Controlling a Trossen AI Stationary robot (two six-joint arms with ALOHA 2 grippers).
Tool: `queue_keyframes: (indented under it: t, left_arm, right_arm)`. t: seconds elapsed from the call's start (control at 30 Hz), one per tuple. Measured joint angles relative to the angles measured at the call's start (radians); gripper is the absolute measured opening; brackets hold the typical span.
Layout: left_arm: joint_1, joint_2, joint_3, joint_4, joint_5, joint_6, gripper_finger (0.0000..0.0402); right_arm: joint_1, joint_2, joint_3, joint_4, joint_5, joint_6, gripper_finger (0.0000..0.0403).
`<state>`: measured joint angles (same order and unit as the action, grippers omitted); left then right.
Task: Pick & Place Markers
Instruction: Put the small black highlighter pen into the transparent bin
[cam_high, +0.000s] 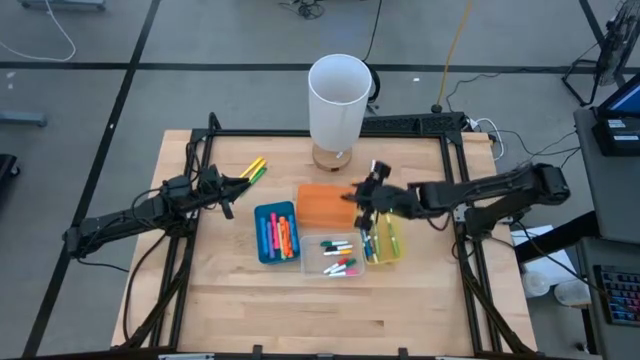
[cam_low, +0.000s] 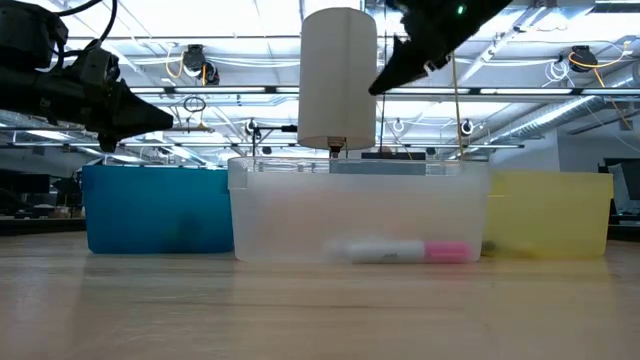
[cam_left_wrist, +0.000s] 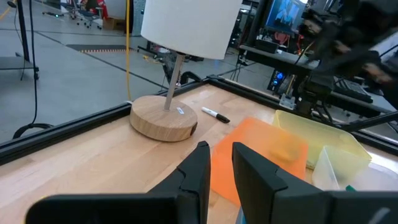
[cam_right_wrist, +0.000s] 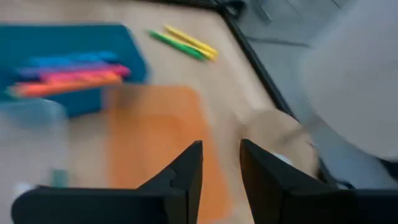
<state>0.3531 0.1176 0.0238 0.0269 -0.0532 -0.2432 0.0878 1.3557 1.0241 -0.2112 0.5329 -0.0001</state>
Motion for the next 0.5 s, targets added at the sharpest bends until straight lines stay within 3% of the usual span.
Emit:
queue_keyframes:
  t: [0.17, 0.37, 0.5]
  left_arm:
    - [0.0, 0.0, 0.0, 0.0, 0.0, 0.0, 0.0072]
    - [0.0, 0.0, 0.0, 0.0, 0.0, 0.0, 0.0072]
    - [0.0, 0.0, 0.0, 0.0, 0.0, 0.0, 0.0072]
  right_arm:
    - [-0.153, -0.009, -0.001, -0.091, 0.011, 0.03, 0.0121]
    - [-0.349, 0.038, 0.099, -0.286, -0.103, 0.196, 0.0184]
    - [-0.457, 0.105, 0.161, -0.345, -0.131, 0.208, 0.0211]
